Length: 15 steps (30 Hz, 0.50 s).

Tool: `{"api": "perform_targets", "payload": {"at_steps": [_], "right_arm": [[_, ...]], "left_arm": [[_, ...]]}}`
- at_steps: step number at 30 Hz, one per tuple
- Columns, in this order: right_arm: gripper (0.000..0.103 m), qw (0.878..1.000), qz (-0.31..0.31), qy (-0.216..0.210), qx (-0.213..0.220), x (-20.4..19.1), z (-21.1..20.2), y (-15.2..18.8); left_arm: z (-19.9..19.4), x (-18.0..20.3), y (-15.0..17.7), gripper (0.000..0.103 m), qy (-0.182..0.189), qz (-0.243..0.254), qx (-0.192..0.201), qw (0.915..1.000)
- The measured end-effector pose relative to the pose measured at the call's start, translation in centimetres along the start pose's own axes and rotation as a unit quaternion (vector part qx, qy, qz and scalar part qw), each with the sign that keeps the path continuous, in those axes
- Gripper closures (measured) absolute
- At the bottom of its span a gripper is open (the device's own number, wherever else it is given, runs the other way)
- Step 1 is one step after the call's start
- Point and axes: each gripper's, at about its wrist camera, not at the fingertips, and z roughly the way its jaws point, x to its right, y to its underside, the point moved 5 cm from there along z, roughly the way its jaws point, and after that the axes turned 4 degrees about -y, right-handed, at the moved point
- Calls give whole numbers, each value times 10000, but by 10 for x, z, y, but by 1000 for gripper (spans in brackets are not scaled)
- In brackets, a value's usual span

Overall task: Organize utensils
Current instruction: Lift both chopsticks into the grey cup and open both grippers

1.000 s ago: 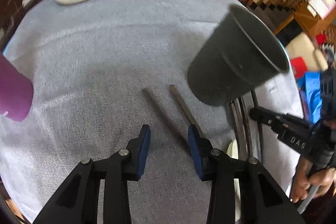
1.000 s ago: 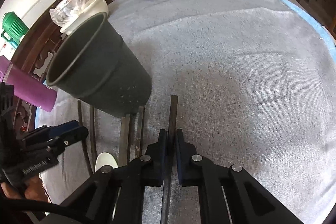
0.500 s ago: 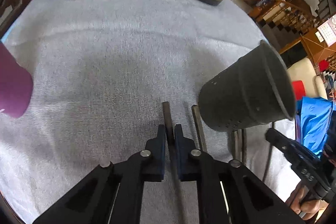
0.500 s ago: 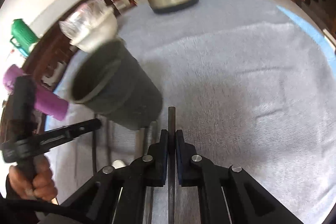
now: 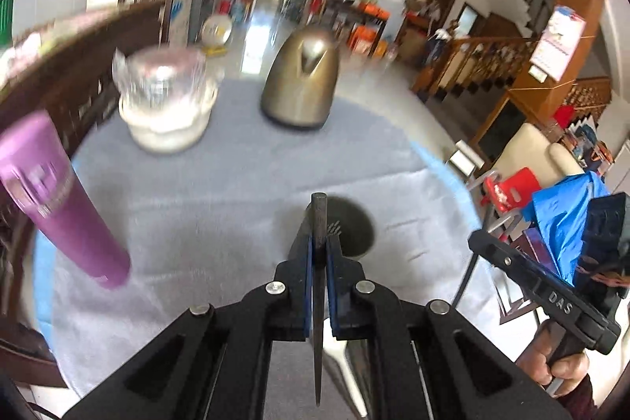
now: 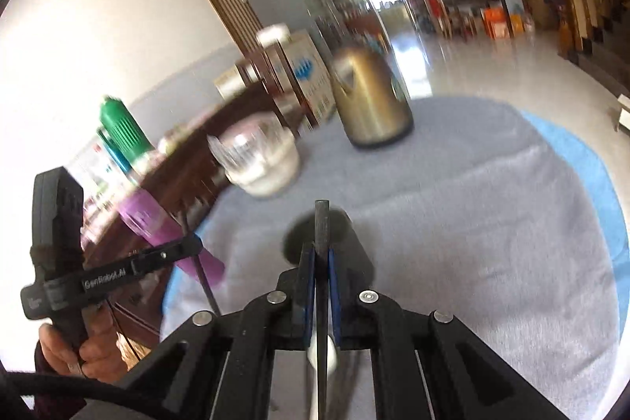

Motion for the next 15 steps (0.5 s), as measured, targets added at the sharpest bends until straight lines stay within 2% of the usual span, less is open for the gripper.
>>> {"api": "perform_targets", "payload": {"at_steps": [8,13,15], "right_arm": [[96,9945,-132,-190,1018,-41,-40,-63],[96,9854,-322,-78,1669,-66,-46,-104],[96,9794,-390,23,1982,-73,-46,-119]], "left_arm": [[-40,20,-56,96,-3,231,745,9970],[-54,23,-101,96,-121,56,1468,9891],[-48,21,-113,96,-320,27,1755,9840]]}}
